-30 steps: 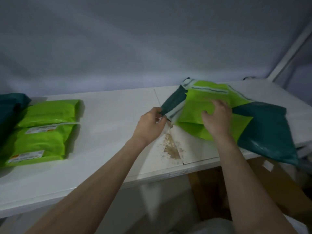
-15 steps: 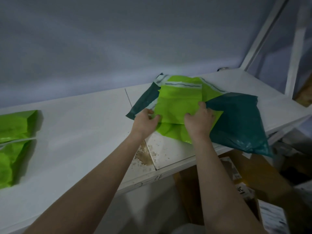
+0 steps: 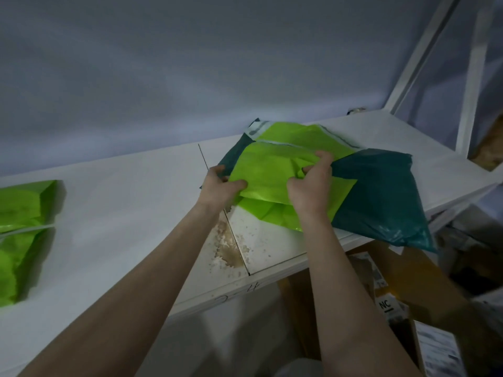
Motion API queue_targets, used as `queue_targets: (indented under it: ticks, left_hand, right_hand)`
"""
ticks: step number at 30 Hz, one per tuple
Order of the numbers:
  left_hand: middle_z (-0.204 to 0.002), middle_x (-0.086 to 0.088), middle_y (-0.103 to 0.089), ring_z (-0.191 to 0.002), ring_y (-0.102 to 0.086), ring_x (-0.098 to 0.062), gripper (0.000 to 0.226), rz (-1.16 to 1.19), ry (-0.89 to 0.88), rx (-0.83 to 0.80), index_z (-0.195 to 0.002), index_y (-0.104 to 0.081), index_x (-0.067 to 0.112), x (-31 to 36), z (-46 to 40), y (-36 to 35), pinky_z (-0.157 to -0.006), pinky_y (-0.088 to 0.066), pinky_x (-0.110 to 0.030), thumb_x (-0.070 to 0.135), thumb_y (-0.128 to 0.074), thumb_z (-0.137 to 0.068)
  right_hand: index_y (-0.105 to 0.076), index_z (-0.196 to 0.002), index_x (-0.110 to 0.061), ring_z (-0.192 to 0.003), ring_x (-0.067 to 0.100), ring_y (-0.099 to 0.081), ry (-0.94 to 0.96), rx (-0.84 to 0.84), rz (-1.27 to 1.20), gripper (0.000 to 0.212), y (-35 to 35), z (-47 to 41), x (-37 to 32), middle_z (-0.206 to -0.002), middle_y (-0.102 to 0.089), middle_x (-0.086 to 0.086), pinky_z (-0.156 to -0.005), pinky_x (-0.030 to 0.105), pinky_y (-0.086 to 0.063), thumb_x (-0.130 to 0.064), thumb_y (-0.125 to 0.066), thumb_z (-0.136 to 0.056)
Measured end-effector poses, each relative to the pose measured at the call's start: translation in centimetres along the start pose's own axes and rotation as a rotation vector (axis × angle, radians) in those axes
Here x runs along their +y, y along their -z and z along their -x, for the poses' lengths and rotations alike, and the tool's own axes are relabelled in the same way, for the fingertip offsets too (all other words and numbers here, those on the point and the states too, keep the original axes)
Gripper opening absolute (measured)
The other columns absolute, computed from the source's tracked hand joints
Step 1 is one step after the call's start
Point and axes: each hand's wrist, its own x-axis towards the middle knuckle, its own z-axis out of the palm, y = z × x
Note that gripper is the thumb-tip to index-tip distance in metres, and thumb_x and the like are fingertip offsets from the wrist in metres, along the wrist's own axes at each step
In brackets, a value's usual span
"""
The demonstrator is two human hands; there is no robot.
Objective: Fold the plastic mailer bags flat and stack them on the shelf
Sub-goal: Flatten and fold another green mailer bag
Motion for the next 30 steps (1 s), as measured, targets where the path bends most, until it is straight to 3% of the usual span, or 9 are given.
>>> queue_targets:
  ticks: [3, 6, 9, 12, 15, 18, 22, 27, 30]
  left_hand:
    - [-0.105, -0.011, -0.062, -0.089, -0.062, -0.026, 0.073, 0.109, -0.013, -0.099, -0.129, -0.046, 0.003, 0.8, 0.6, 2.3, -0.075, -0.053, -0.030, 0.006, -0.073, -0.061]
    - [-0.106, -0.011, -0.067, -0.092, -0.064, -0.026, 0.062, 0.063, -0.064, -0.204, -0.117, -0.058, 0.007, 1.4, 2.0, 5.3, -0.083, -0.051, -0.034, 0.011, -0.066, -0.056]
    - [-0.108, -0.005, -0.070, -0.096, -0.066, -0.021, 0.054, -0.048, -0.109, -0.261, -0.114, -0.061, 0.014, 1.5, 3.0, 8.8, -0.089, -0.051, -0.034, 0.018, -0.073, -0.061]
    - [-0.105, 0.007, -0.071, -0.098, -0.066, -0.013, 0.036, -0.036, -0.058, -0.179, -0.106, -0.066, 0.021, 1.6, 4.6, 11.9, -0.087, -0.049, -0.031, 0.048, -0.059, -0.084]
    - [-0.102, 0.002, -0.070, -0.092, -0.066, -0.017, 0.049, -0.093, -0.038, -0.038, -0.103, -0.066, 0.020, 1.2, 6.0, 15.2, -0.077, -0.050, -0.028, 0.059, -0.040, -0.089]
    - [-0.103, -0.002, -0.070, -0.090, -0.066, -0.021, 0.046, -0.062, -0.083, -0.010, -0.105, -0.066, 0.017, 0.4, 7.6, 18.4, -0.084, -0.052, -0.031, 0.055, -0.045, -0.090]
    - [-0.102, 0.007, -0.071, -0.089, -0.065, -0.010, 0.013, 0.136, -0.157, 0.052, -0.096, -0.064, 0.029, -1.0, 8.8, 21.1, -0.082, -0.051, -0.026, 0.038, -0.056, -0.089]
    - [-0.119, 0.005, -0.063, -0.113, -0.060, -0.020, 0.059, 0.241, -0.282, 0.052, -0.125, -0.053, 0.029, -2.6, 8.9, 23.3, -0.082, -0.053, -0.028, 0.009, -0.073, -0.072]
    - [-0.139, 0.003, -0.035, -0.121, -0.046, -0.014, 0.089, 0.061, -0.225, 0.235, -0.149, -0.013, 0.029, -3.6, 8.4, 23.5, -0.085, -0.046, -0.024, 0.003, -0.067, -0.083]
  right_hand:
    - [-0.030, -0.134, -0.011, -0.101, 0.014, -0.047, 0.024, -0.052, -0.213, 0.070, -0.2, 0.6, -1.2, -0.125, -0.042, 0.010, -0.085, 0.023, -0.044, 0.015, -0.051, -0.073]
    - [-0.027, -0.137, -0.015, -0.095, 0.013, -0.055, -0.076, -0.162, -0.426, 0.071, -0.5, 1.3, -2.7, -0.118, -0.053, 0.007, -0.075, 0.019, -0.047, 0.010, -0.057, -0.077]
    - [-0.043, -0.130, -0.014, -0.100, 0.018, -0.060, -0.156, -0.238, -0.487, 0.063, -1.3, 2.0, -3.4, -0.113, -0.062, 0.003, -0.087, 0.034, -0.050, -0.005, -0.071, -0.074]
    - [-0.064, -0.108, -0.014, -0.088, 0.017, -0.069, -0.171, -0.374, -0.509, 0.039, -2.5, 3.0, -4.0, -0.095, -0.073, 0.000, -0.080, 0.034, -0.055, -0.007, -0.074, -0.071]
    - [-0.068, -0.084, -0.015, -0.062, 0.008, -0.068, -0.141, -0.531, -0.496, 0.019, -3.5, 4.4, -5.0, -0.067, -0.072, -0.008, -0.058, 0.021, -0.054, 0.002, -0.068, -0.076]
    - [-0.067, -0.086, -0.010, -0.068, 0.017, -0.067, -0.103, -0.646, -0.442, 0.018, -4.9, 6.3, -6.1, -0.077, -0.071, 0.003, -0.063, 0.025, -0.056, 0.005, -0.065, -0.076]
    - [-0.066, -0.089, -0.013, -0.076, 0.021, -0.066, -0.094, -0.804, -0.350, 0.015, -7.3, 8.5, -6.7, -0.086, -0.070, 0.005, -0.073, 0.033, -0.055, 0.000, -0.064, -0.081]
    - [-0.066, -0.090, -0.022, -0.067, 0.004, -0.068, -0.068, -0.852, -0.381, 0.015, -9.7, 10.2, -6.1, -0.075, -0.073, -0.010, -0.061, 0.018, -0.054, -0.007, -0.063, -0.086]
    - [-0.064, -0.101, -0.020, -0.076, 0.005, -0.068, -0.053, -0.835, -0.185, 0.019, -11.5, 11.2, -3.8, -0.100, -0.071, -0.001, -0.069, 0.021, -0.055, -0.008, -0.063, -0.086]
